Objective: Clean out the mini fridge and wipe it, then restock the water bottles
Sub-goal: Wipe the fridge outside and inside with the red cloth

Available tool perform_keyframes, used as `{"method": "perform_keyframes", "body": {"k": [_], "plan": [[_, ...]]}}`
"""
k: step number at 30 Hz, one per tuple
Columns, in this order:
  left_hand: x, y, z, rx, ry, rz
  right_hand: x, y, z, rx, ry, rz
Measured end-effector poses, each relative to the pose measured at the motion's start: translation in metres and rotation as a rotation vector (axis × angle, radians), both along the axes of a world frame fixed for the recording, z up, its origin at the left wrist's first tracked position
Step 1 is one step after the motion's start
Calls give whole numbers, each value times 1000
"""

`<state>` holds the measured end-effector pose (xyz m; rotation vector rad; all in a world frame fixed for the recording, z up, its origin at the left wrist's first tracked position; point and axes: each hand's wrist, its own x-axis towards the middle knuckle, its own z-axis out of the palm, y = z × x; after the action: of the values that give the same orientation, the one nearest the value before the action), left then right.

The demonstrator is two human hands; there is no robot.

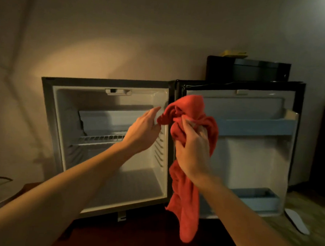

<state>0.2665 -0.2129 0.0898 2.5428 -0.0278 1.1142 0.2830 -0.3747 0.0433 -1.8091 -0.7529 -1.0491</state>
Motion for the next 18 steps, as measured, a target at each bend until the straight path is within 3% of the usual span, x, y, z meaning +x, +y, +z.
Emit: {"method": "perform_keyframes", "body": {"k": [10, 14, 18], "plan": [[19, 10, 31, -38, -56, -110, 40, 43, 72, -62, -128, -226], [22, 19, 23, -51, -56, -114, 48, 52, 68, -140, -263, -465], [22, 31, 15, -49, -58, -103, 44, 47, 54, -227, -289, -488]]}}
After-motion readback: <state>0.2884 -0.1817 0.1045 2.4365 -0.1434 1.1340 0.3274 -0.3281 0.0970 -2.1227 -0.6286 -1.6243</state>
